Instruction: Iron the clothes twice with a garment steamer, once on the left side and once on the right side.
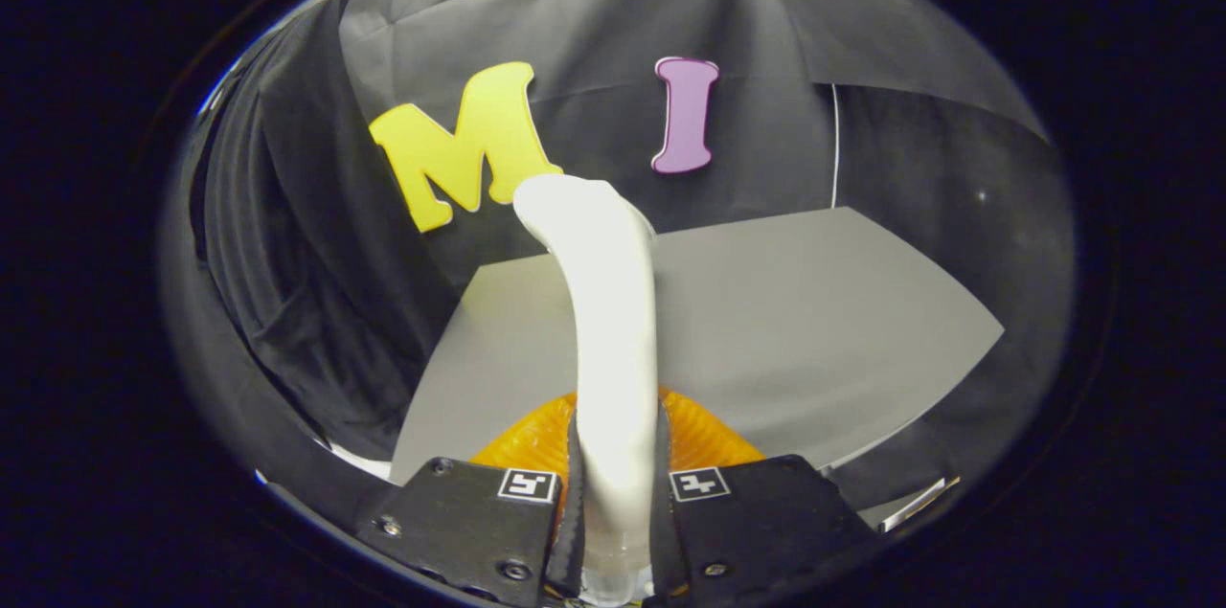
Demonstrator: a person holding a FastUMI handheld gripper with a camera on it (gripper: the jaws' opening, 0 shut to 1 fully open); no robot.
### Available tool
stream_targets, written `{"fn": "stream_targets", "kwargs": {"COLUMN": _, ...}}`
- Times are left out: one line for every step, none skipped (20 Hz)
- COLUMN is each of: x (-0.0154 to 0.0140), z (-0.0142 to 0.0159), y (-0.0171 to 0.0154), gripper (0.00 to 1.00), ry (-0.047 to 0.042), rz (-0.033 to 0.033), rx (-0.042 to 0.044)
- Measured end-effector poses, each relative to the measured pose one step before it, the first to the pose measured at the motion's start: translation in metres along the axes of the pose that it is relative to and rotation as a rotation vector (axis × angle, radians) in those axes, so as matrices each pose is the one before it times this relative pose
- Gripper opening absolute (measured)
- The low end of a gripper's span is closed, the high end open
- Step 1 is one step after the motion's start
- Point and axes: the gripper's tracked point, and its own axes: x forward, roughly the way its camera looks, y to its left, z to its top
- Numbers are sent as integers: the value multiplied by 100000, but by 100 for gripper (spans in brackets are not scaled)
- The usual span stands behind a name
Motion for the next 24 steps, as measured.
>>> {"fn": "stream_targets", "kwargs": {"x": -914, "z": 39, "y": -65, "gripper": 30, "ry": -1229, "rz": 142, "rx": 941}}
{"fn": "stream_targets", "kwargs": {"x": -884, "z": -24, "y": 113, "gripper": 30, "ry": -1049, "rz": 115, "rx": 1009}}
{"fn": "stream_targets", "kwargs": {"x": -889, "z": 39, "y": 284, "gripper": 30, "ry": -1258, "rz": 443, "rx": 818}}
{"fn": "stream_targets", "kwargs": {"x": -883, "z": 192, "y": 427, "gripper": 30, "ry": -1490, "rz": 587, "rx": 650}}
{"fn": "stream_targets", "kwargs": {"x": -797, "z": 79, "y": 353, "gripper": 30, "ry": -1677, "rz": 436, "rx": 641}}
{"fn": "stream_targets", "kwargs": {"x": -948, "z": 95, "y": 395, "gripper": 30, "ry": -1724, "rz": 263, "rx": 470}}
{"fn": "stream_targets", "kwargs": {"x": -1005, "z": 23, "y": 456, "gripper": 30, "ry": -1552, "rz": 410, "rx": 213}}
{"fn": "stream_targets", "kwargs": {"x": -1090, "z": 87, "y": 575, "gripper": 30, "ry": -1621, "rz": 680, "rx": 54}}
{"fn": "stream_targets", "kwargs": {"x": -832, "z": 105, "y": 645, "gripper": 30, "ry": -1577, "rz": 861, "rx": -561}}
{"fn": "stream_targets", "kwargs": {"x": -825, "z": 178, "y": 565, "gripper": 30, "ry": -1615, "rz": 798, "rx": -721}}
{"fn": "stream_targets", "kwargs": {"x": -902, "z": 188, "y": 660, "gripper": 30, "ry": -1489, "rz": 715, "rx": -980}}
{"fn": "stream_targets", "kwargs": {"x": -1073, "z": 177, "y": 595, "gripper": 30, "ry": -1601, "rz": 473, "rx": -457}}
{"fn": "stream_targets", "kwargs": {"x": -968, "z": 20, "y": 597, "gripper": 30, "ry": -1818, "rz": 513, "rx": -887}}
{"fn": "stream_targets", "kwargs": {"x": -956, "z": 110, "y": 697, "gripper": 30, "ry": -1424, "rz": 290, "rx": -1064}}
{"fn": "stream_targets", "kwargs": {"x": -925, "z": 39, "y": 746, "gripper": 30, "ry": -1248, "rz": 770, "rx": -1081}}
{"fn": "stream_targets", "kwargs": {"x": -904, "z": 66, "y": 922, "gripper": 30, "ry": -1027, "rz": 838, "rx": -661}}
{"fn": "stream_targets", "kwargs": {"x": -713, "z": 107, "y": 859, "gripper": 30, "ry": -748, "rz": 727, "rx": -1194}}
{"fn": "stream_targets", "kwargs": {"x": -980, "z": 3, "y": 1008, "gripper": 30, "ry": -837, "rz": 615, "rx": -727}}
{"fn": "stream_targets", "kwargs": {"x": -961, "z": -146, "y": 1085, "gripper": 30, "ry": -1069, "rz": 980, "rx": -1174}}
{"fn": "stream_targets", "kwargs": {"x": -894, "z": -39, "y": 998, "gripper": 30, "ry": -856, "rz": 592, "rx": -759}}
{"fn": "stream_targets", "kwargs": {"x": -785, "z": -106, "y": 910, "gripper": 30, "ry": -1043, "rz": 696, "rx": -983}}
{"fn": "stream_targets", "kwargs": {"x": -773, "z": -74, "y": 1039, "gripper": 30, "ry": -964, "rz": 211, "rx": -809}}
{"fn": "stream_targets", "kwargs": {"x": -603, "z": -226, "y": 735, "gripper": 30, "ry": -672, "rz": -153, "rx": -1076}}
{"fn": "stream_targets", "kwargs": {"x": -544, "z": 21, "y": 828, "gripper": 30, "ry": -1211, "rz": -258, "rx": -206}}
